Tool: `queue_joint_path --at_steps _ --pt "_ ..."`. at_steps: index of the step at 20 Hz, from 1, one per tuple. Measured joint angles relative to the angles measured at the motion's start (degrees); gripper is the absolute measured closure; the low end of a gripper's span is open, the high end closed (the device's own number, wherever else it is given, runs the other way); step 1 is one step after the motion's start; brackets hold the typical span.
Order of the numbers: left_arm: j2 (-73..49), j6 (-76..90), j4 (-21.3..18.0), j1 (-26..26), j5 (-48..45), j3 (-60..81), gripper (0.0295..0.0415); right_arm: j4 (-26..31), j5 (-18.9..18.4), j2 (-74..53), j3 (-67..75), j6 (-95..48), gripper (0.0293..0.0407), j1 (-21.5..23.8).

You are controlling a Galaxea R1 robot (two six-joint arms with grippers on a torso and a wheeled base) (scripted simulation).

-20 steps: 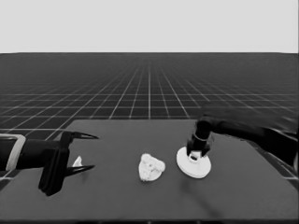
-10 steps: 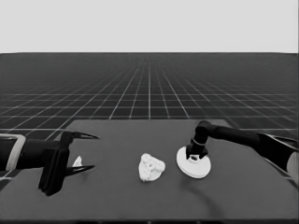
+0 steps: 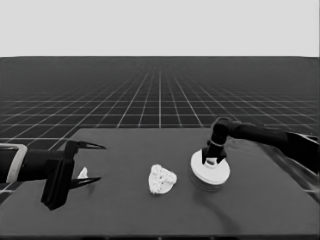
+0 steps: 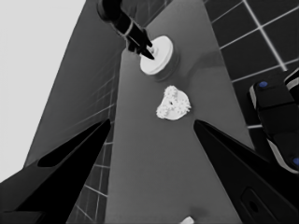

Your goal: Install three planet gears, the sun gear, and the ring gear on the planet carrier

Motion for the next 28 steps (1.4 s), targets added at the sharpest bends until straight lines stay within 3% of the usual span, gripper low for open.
queue_joint_path --at_steps 3,8,10,13,18,21,28 --pt "0.00 0.00 0.00 0.00 0.00 0.00 0.0326 2.52 -1.88 -0.35 0.79 0.26 0.0351 3.41" --pt "0.00 0.00 0.00 0.00 0.00 0.00 0.0326 3.14 -2.31 -0.35 0.77 0.23 0.0351 4.08" --pt "0.00 0.00 0.00 0.00 0.00 0.00 0.0326 0.36 -3.80 15.23 5.71 22.85 0.0351 2.47" --pt "0.00 0.00 0.00 0.00 0.00 0.00 0.0326 -0.32 -4.19 29.00 -3.16 25.54 0.0351 1.66" --pt "0.00 0.00 0.00 0.00 0.00 0.00 0.0326 -0.49 -4.19 32.08 -6.81 25.12 0.0351 1.53" --pt "0.00 0.00 0.00 0.00 0.00 0.00 0.0326 -4.67 -2.93 32.84 -9.28 23.67 0.0351 -2.94" --pt "0.00 0.00 0.00 0.00 0.00 0.00 0.0326 -5.71 -2.53 33.07 -10.08 23.22 0.0351 -3.93"
